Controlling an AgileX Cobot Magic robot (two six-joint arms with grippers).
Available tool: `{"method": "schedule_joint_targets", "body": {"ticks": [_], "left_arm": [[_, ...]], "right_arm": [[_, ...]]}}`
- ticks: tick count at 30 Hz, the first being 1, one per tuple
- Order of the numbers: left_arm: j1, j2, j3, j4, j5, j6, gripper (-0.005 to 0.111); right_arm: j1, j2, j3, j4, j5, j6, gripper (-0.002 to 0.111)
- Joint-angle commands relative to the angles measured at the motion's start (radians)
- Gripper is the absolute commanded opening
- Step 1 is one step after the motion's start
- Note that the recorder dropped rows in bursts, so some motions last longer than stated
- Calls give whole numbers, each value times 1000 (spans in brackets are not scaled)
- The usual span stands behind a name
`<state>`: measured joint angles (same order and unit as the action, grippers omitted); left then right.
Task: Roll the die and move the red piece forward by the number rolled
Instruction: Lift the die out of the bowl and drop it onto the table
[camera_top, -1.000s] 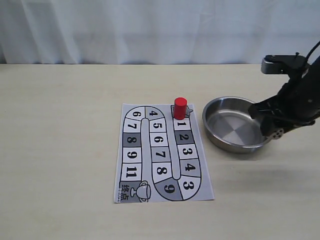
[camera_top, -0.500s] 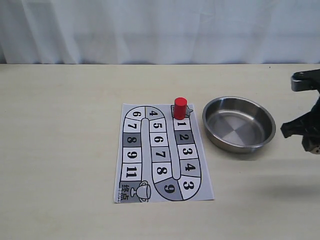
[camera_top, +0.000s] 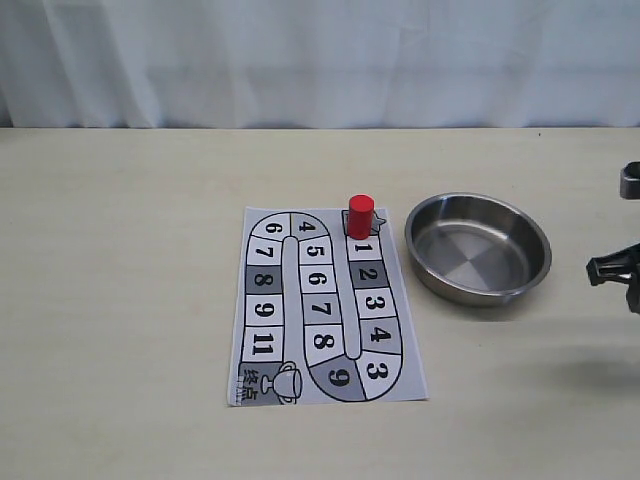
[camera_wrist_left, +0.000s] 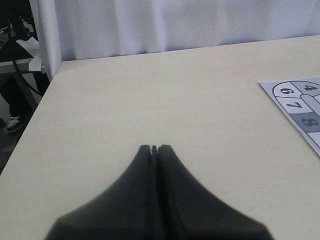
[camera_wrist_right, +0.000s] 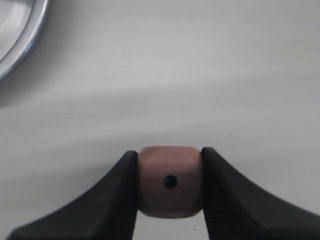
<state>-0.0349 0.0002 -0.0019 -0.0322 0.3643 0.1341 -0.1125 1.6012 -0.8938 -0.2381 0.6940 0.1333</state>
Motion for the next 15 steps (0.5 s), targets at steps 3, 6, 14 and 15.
{"method": "schedule_joint_targets", "body": {"ticks": [3, 6, 14, 15], "left_arm": [[0, 0, 2, -5, -10, -4, 0], [0, 0, 2, -5, -10, -4, 0], [0, 0, 2, -5, -10, -4, 0], [0, 0, 2, -5, -10, -4, 0]], "right_arm": [[20, 83, 3, 347, -30, -317, 17], [21, 124, 3, 722, 14, -623, 44], [21, 142, 0, 850, 47, -730, 89], [21, 140, 0, 810, 36, -691, 87]]}}
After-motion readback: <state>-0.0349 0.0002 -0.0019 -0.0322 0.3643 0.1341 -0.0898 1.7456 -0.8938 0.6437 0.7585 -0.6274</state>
